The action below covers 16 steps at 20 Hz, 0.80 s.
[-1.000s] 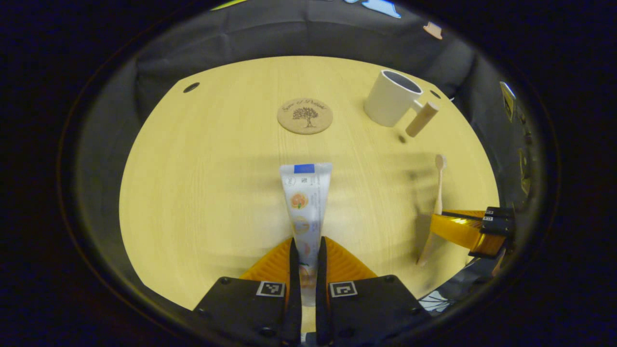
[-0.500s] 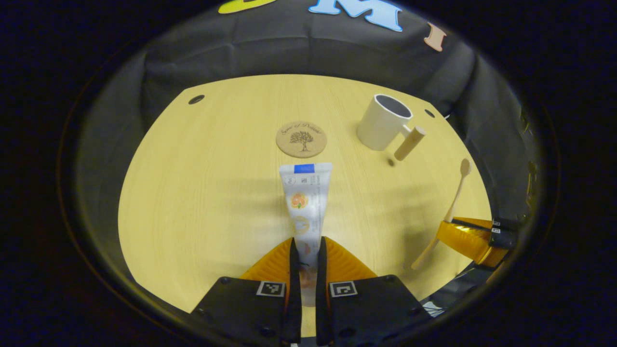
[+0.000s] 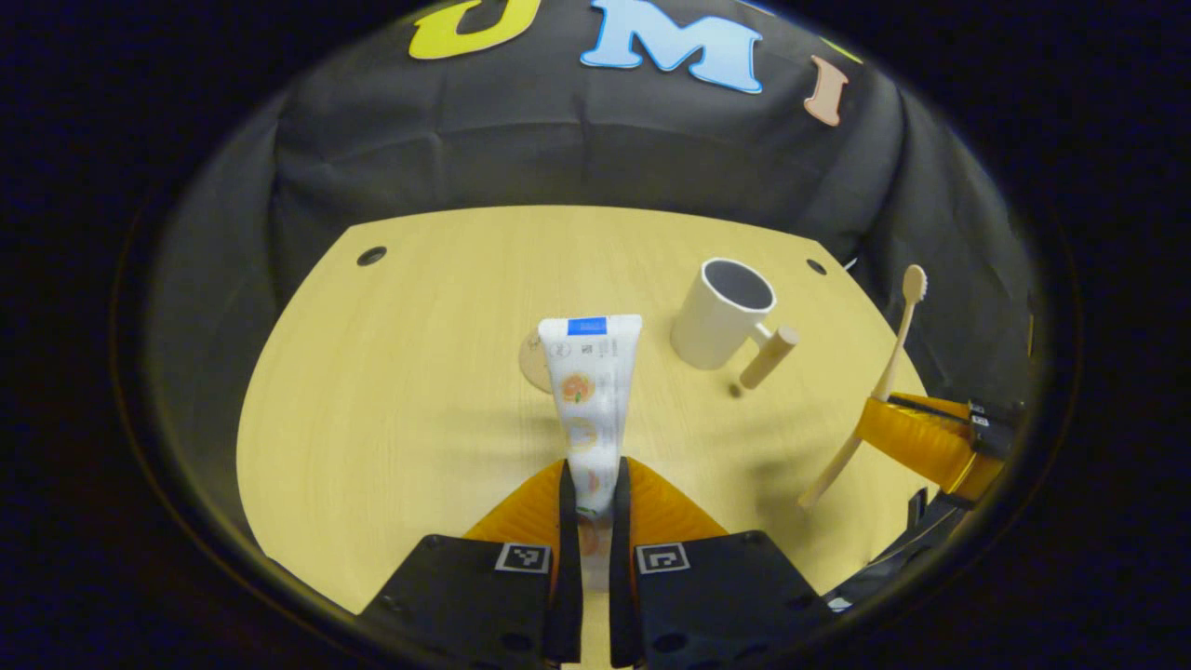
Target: Put the toothbrush and toothpaste on the desktop into the cup, then pick up the cup and place it on the coaster on the desktop.
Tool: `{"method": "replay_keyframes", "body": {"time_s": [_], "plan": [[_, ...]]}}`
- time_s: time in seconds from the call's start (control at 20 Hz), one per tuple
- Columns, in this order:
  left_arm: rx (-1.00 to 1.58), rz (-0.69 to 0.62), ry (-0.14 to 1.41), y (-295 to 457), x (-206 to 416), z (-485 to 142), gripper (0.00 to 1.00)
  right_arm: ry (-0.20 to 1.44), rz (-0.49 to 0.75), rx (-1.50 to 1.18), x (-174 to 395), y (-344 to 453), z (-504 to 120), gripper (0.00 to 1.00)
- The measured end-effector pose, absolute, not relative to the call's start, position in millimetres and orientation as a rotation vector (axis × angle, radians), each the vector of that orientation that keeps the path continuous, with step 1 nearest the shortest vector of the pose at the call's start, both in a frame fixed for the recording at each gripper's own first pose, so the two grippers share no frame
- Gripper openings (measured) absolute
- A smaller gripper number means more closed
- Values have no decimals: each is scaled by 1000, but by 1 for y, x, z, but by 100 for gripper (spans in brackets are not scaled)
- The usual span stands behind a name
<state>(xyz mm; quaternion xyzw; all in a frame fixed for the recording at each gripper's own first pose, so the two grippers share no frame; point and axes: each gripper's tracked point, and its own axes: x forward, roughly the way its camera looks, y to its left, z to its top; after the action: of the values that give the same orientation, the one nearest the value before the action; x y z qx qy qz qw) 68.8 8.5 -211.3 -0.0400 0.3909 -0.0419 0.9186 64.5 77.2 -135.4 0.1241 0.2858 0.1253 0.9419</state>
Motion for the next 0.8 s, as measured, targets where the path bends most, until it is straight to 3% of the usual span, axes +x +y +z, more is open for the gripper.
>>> {"method": "replay_keyframes", "body": {"time_s": [0.8], "plan": [[-92, -126, 487, -12, 146, -133, 19, 272, 231, 292, 167, 63, -55, 5]]}}
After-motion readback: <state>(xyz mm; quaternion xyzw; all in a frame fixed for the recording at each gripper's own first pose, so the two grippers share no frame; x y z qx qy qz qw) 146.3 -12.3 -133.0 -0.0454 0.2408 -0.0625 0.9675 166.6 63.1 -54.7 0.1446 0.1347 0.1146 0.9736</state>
